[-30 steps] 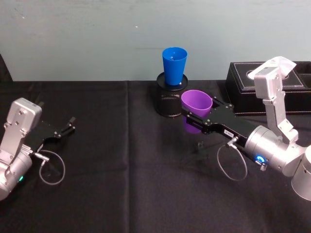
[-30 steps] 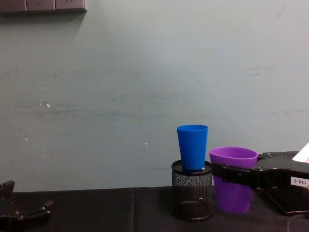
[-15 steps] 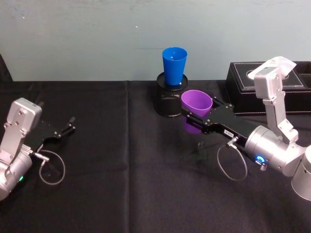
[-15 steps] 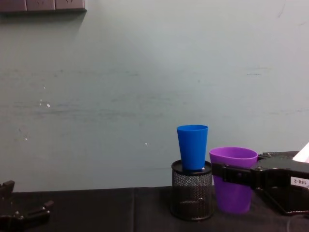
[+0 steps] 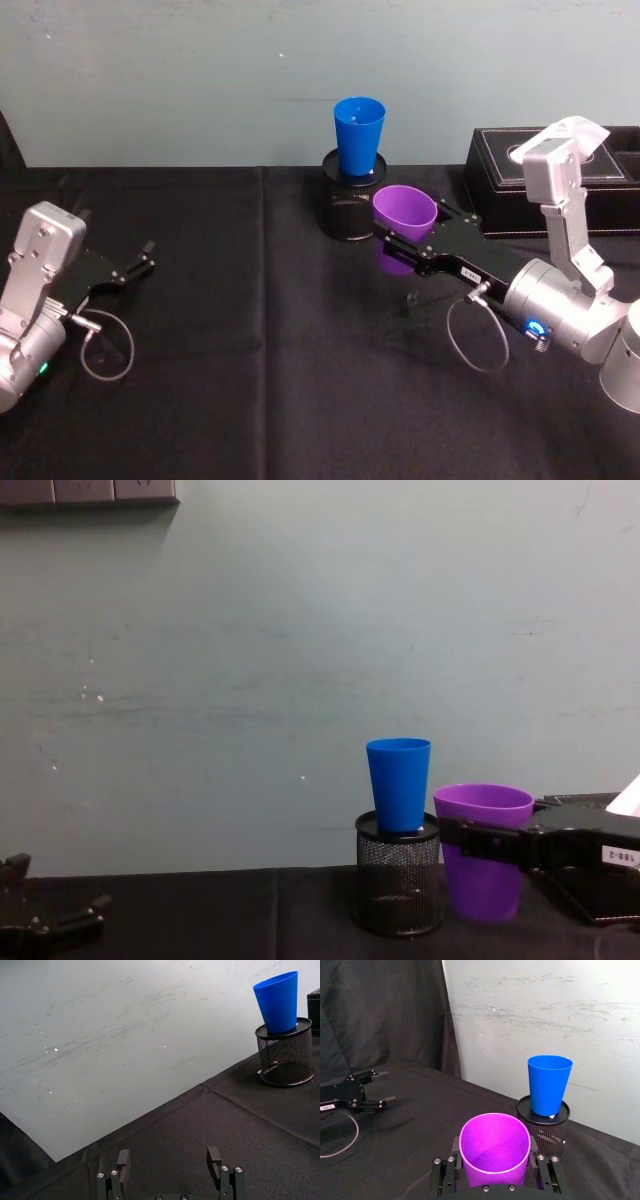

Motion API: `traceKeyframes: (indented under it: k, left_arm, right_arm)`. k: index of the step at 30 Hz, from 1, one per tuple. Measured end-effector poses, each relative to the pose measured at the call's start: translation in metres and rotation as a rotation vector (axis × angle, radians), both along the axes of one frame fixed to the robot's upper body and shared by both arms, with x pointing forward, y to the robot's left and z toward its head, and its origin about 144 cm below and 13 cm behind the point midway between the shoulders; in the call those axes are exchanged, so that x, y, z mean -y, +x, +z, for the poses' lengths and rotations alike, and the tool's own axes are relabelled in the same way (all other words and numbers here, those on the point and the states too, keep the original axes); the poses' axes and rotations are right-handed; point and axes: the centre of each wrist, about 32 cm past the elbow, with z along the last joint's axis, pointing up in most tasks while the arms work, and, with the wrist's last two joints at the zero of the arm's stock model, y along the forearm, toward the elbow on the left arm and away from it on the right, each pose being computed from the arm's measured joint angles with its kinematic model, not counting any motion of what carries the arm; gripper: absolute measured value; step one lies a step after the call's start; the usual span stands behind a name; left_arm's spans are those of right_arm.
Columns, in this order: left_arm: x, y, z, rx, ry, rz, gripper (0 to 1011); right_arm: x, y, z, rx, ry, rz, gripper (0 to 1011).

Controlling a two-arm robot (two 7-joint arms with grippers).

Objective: Pick up one cup with a gripper and tap it against the other cup.

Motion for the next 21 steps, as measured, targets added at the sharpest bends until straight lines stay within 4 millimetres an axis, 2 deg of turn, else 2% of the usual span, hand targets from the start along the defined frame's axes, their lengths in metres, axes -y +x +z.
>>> traceKeyframes:
  k: [21]
  left_arm:
    - [0.0000,0.0000,0.0000,0.000,0.000,0.000,1000]
  right_arm:
    - [0.0000,0.0000,0.0000,0.000,0.000,0.000,730]
